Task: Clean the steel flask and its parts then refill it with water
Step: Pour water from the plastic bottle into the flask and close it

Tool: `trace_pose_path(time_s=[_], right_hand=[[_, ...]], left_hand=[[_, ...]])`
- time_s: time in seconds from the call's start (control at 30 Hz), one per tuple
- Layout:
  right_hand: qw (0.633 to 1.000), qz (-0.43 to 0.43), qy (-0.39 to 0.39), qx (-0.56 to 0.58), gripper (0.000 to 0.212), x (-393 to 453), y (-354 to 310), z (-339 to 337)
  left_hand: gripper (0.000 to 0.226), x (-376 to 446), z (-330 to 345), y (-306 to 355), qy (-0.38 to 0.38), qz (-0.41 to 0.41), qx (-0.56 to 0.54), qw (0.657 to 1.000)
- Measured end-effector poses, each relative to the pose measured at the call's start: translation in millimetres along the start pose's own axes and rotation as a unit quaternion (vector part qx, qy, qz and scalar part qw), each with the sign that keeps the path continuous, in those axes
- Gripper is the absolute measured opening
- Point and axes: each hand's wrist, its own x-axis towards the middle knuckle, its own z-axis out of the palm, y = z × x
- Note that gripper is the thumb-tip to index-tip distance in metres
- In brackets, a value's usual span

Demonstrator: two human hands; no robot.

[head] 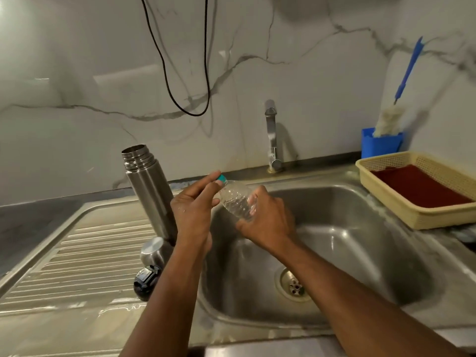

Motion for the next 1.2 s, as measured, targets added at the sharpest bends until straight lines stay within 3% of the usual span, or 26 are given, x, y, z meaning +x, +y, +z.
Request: trace_pose_path(time_s=[0.27, 0.47, 0.57, 0.67, 0.8, 0.9, 1.03, 1.1, 1.2], right_hand=[[0.98, -0.1, 0.074, -0.157, 0.055, -1, -5, -7], [0.97, -0.141, 0.099, -0.17, 0.058, 0, -8, -9], [0.983, -0.116, 0.058, -0.127, 0.061, 0, -7, -9], [0.999, -0.032, -0.037, 0.002, 0.066, 0, -4, -5], [0.986, -0.006, -0.11, 0.126, 0.064, 0, -2, 3], [0.99, -0.018, -0.097, 0.099, 0.065, -1, -1, 4], [0.992, -0.09, -0.013, -0.088, 0.06, -1, -3, -5], [0.988, -0.115, 0.01, -0.103, 0.061, -1, -4, -7], [0.996, -0.07, -0.043, -0.042, 0.06, 1, -3, -3]], left_hand=[[0.02, -2, 0, -6, 0.063, 0.028, 0.03, 0.997], [0.03, 0, -1, -7, 0.059, 0.047, 0.01, 0.997], [0.032, 2, -3, -5, 0.025, 0.049, 0.005, 0.998], [0.031, 6, -7, -5, -0.035, 0.034, -0.009, 0.999], [0.024, 8, -11, -7, -0.075, 0.028, -0.006, 0.997], [0.025, 7, -12, -5, -0.061, 0.014, -0.01, 0.998], [0.026, 4, -12, -3, -0.009, -0.033, -0.019, 0.999], [0.029, 4, -11, -1, 0.013, -0.061, -0.031, 0.998], [0.025, 6, -12, -1, -0.006, -0.055, -0.027, 0.998]])
